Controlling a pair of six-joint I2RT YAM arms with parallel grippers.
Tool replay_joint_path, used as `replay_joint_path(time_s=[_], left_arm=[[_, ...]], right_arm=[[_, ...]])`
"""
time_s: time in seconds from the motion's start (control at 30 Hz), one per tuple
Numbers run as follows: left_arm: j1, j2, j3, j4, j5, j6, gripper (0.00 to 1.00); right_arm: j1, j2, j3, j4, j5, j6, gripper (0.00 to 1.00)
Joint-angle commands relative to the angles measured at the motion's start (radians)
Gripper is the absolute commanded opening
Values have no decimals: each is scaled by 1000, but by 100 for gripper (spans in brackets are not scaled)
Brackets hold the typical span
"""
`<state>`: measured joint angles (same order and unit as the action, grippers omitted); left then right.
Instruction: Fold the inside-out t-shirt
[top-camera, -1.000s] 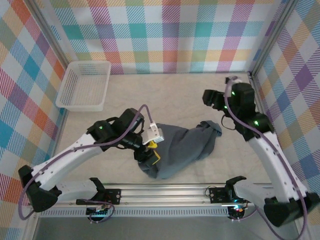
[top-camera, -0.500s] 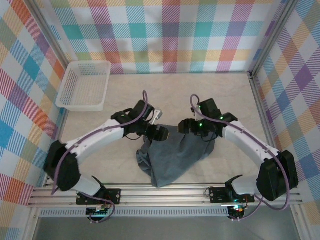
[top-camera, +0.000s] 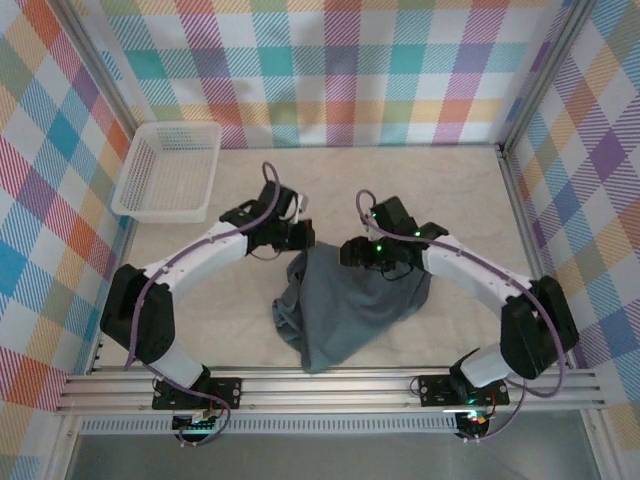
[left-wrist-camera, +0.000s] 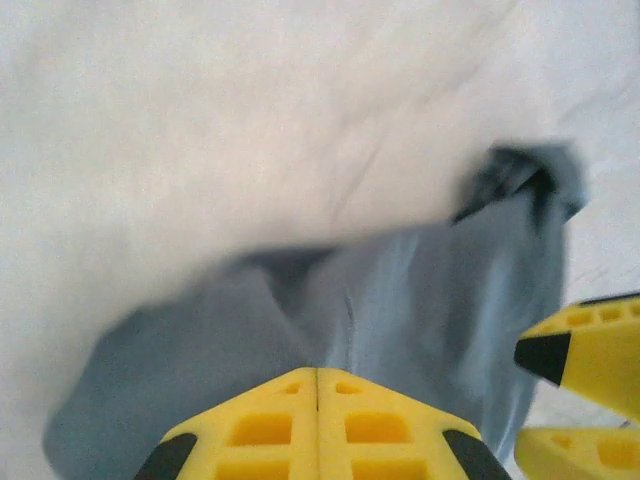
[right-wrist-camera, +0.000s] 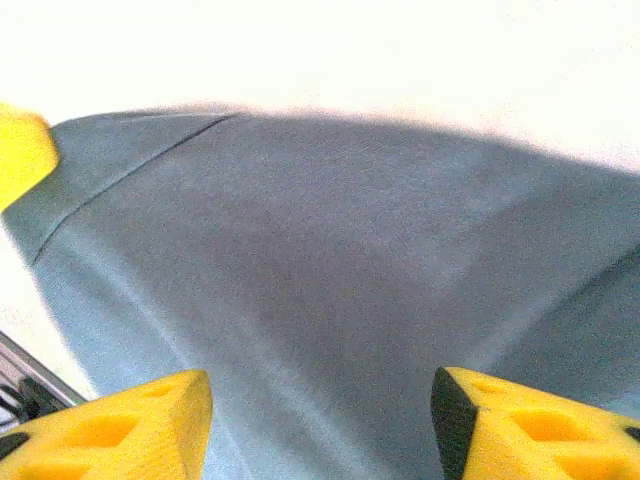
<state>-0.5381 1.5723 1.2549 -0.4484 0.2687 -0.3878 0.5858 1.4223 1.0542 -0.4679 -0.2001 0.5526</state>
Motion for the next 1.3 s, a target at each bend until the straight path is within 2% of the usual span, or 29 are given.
replay_joint_path(time_s=[0.0, 0.1, 0.2, 0.3, 0.4, 0.47, 0.5, 0.53, 0.6, 0.63, 0.7, 0.77, 0.9, 1.0, 1.1, 1.17, 1.2, 1.23, 1.27], left_arm=[[27, -88, 196, 33, 49, 141, 0], [22, -113, 282, -26, 82, 184, 0], [-30, -170, 240, -63, 137, 287, 0], [-136, -217, 105, -145, 127, 374, 0], [-212, -272, -69, -197, 86, 359, 0], [-261, -334, -178, -203, 104, 358, 0], [-283, -363, -211, -209, 147, 371, 7], [-303, -383, -232, -218, 171, 387, 22], [-314, -419, -235, -218, 99, 376, 45], [-315, -438, -226, -205, 37, 371, 54], [-301, -461, -197, -168, -94, 349, 63], [-247, -451, -158, -149, -174, 283, 64], [-51, -327, -78, -228, -190, 86, 62], [58, -213, -61, -293, -202, -25, 62], [103, -157, -95, -249, -151, -84, 64], [107, -123, -109, -186, -52, -86, 68], [106, -100, -109, -148, 34, -79, 70], [101, -83, -110, -117, 103, -76, 71], [89, -70, -114, -85, 150, -77, 71]], right_arm=[[-23, -135, 73, -15, 123, -40, 66], [-46, -225, 87, -25, 196, -56, 70], [-60, -304, 76, -38, 284, -78, 75], [-75, -367, 45, -53, 361, -81, 77], [-97, -401, 22, -71, 372, -84, 78], [-106, -401, 21, -90, 365, -92, 78], [-107, -396, 22, -98, 360, -96, 78], [-107, -388, 24, -101, 352, -101, 79], [-109, -361, 27, -100, 329, -104, 79], [-109, -342, 29, -92, 308, -103, 79], [-109, -296, 40, -81, 245, -99, 77], [-107, -237, 62, -80, 139, -88, 73], [-51, -106, 50, -18, -40, -14, 70], [50, -2, 64, -10, -39, -14, 73], [122, 107, 96, 24, -35, -4, 76], [147, 179, 120, 48, -28, 15, 76], [157, 215, 132, 49, -2, 24, 75], [162, 245, 142, 46, 23, 27, 73], [165, 274, 156, 40, 39, 25, 67]])
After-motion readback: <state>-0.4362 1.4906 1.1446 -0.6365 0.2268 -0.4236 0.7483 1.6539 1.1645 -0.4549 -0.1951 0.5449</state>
